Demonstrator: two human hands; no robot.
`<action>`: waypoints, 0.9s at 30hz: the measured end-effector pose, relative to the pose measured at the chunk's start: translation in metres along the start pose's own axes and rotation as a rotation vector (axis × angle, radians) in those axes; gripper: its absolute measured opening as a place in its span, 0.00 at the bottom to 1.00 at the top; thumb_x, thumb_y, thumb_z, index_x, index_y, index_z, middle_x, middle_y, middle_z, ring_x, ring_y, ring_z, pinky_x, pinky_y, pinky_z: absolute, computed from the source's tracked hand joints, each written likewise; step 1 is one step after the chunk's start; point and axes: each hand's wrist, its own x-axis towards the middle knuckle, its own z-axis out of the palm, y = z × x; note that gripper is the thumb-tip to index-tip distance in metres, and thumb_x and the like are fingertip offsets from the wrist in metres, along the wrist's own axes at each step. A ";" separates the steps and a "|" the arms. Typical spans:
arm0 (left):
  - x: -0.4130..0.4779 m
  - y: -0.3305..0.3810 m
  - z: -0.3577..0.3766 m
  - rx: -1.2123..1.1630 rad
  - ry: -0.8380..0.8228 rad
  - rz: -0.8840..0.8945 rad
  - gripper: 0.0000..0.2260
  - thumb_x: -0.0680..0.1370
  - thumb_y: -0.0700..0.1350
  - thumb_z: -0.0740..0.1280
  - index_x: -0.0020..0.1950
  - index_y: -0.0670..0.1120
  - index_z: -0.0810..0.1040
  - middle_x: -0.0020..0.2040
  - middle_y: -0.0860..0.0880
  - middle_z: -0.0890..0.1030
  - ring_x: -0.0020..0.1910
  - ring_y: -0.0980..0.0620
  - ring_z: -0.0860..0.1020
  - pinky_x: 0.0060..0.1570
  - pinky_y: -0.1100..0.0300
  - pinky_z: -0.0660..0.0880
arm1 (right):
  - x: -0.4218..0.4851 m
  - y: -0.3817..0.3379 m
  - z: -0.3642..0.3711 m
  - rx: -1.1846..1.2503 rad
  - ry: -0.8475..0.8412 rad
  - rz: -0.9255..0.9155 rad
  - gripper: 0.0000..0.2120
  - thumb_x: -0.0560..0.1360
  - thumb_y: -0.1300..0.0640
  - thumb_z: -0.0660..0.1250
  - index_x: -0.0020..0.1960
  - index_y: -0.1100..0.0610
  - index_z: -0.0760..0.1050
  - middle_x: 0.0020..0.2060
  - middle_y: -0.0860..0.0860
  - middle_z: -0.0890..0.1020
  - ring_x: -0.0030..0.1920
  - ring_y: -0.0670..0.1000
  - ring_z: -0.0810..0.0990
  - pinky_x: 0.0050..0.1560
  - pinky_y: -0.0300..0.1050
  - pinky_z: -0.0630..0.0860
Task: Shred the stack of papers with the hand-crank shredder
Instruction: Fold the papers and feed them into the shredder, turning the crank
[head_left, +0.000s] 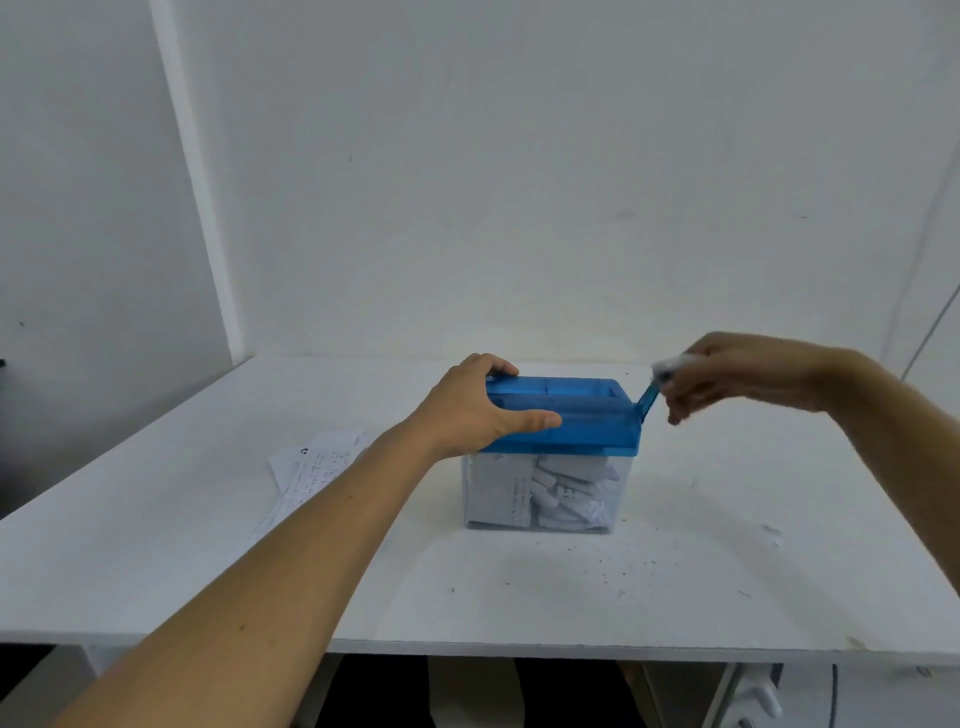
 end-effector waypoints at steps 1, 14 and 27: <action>0.000 0.000 0.000 -0.006 -0.003 0.000 0.35 0.65 0.65 0.78 0.66 0.54 0.71 0.62 0.56 0.73 0.59 0.57 0.74 0.59 0.60 0.74 | 0.006 -0.001 -0.004 -0.003 0.044 0.010 0.15 0.79 0.52 0.67 0.51 0.64 0.82 0.45 0.56 0.86 0.49 0.53 0.85 0.58 0.48 0.78; -0.003 0.007 0.000 0.007 0.003 -0.025 0.35 0.67 0.65 0.76 0.68 0.53 0.71 0.64 0.56 0.73 0.61 0.56 0.73 0.57 0.62 0.72 | 0.086 -0.020 0.036 -0.162 0.479 -0.075 0.09 0.76 0.56 0.71 0.56 0.51 0.79 0.48 0.48 0.81 0.48 0.48 0.80 0.39 0.38 0.73; -0.017 -0.016 -0.050 -0.462 0.285 -0.177 0.17 0.80 0.42 0.66 0.68 0.47 0.75 0.65 0.53 0.77 0.65 0.54 0.73 0.61 0.57 0.69 | 0.106 -0.098 0.123 -0.535 0.378 -0.356 0.10 0.77 0.52 0.64 0.57 0.46 0.75 0.53 0.43 0.76 0.51 0.46 0.77 0.51 0.47 0.76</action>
